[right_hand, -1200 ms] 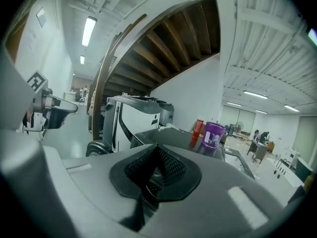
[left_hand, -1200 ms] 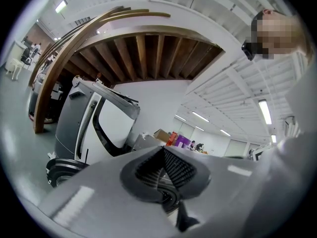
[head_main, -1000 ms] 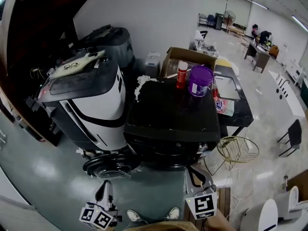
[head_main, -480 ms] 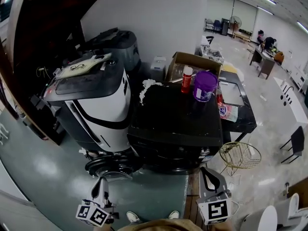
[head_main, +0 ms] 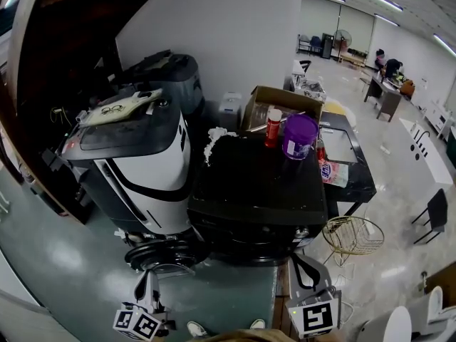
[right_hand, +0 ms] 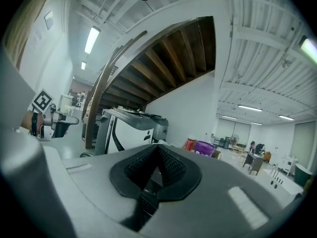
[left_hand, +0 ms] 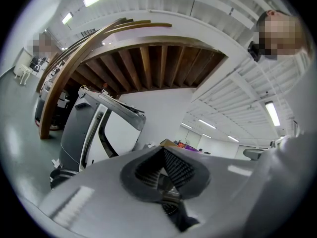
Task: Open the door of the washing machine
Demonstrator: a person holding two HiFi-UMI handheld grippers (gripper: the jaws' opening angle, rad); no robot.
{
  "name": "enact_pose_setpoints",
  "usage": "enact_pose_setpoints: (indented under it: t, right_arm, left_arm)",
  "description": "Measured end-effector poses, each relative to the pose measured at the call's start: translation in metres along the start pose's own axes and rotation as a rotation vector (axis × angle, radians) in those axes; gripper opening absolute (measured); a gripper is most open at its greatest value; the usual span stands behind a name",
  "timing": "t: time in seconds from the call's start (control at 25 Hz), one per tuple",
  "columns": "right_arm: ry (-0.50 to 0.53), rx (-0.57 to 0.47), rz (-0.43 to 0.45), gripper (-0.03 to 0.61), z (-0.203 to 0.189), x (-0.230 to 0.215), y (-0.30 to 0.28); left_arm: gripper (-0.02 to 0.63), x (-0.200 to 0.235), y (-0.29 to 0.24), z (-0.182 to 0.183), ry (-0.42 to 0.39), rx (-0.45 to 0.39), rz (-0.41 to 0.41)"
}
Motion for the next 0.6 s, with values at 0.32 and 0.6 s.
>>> enact_pose_setpoints:
  t: [0.32, 0.6]
  right_arm:
    - [-0.021, 0.002, -0.007, 0.005, 0.0, 0.016, -0.004]
    - [-0.038, -0.001, -0.033, 0.005, 0.003, 0.019, -0.004]
  left_arm:
    - [0.06, 0.016, 0.0, 0.002, 0.003, 0.018, 0.006]
    - [0.06, 0.019, -0.004, 0.008, -0.001, 0.024, -0.009]
Point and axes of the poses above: the fingertips, and each gripper's own axes: y backward along the fingers, x to its left, z out of its top, the point moved 2 cm from there along y, backward along the fingers, and after that the axes turned 5 degrees about -z, right-handed, at the moved point
